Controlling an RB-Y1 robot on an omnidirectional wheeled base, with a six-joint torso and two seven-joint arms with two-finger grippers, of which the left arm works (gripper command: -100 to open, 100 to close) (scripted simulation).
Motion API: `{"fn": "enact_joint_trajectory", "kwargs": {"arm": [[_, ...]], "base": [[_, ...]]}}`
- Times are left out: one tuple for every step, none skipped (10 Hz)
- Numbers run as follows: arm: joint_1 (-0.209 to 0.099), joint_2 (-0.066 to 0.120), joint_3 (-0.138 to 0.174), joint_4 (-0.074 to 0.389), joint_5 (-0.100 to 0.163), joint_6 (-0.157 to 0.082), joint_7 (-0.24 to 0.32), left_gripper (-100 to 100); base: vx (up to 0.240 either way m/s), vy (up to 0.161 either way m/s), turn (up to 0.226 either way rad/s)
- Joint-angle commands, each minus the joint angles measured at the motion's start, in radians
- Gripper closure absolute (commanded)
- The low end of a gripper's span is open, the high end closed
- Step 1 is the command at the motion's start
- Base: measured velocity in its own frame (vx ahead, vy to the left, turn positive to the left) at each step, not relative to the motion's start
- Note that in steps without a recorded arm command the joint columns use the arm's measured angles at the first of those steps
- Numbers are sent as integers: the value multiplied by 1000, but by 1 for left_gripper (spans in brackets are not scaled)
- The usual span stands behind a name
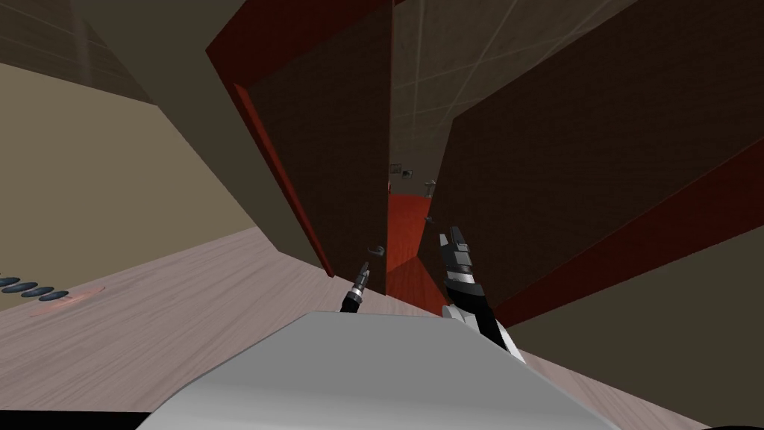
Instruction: Push the door open
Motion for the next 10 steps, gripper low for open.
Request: {"fn": "enact_joint_trajectory", "kwargs": {"arm": [[-6, 1, 4, 12, 1, -4, -1, -100], [-10, 0, 7, 17, 2, -5, -2, -100], [-13, -2, 10, 22, 3, -6, -2, -100], [-16, -5, 13, 27, 4, -6, -3, -100], [-19, -8, 16, 31, 4, -7, -4, -100], [-22, -14, 19, 37, 5, -8, -4, -100], [-19, -11, 17, 31, 4, -5, -4, -100], [-19, -11, 17, 31, 4, -5, -4, 100], [-19, -11, 17, 31, 4, -5, -4, 100], [-19, -11, 17, 31, 4, -5, -4, 100]], "base": [[166, -63, -18], [178, -56, -23], [201, -58, -32], [215, -46, -21], [212, -20, -24], [216, -28, -30], [98, -15, -1], [-12, 3, 5], [-31, 7, -10], [-15, 5, -17]]}}
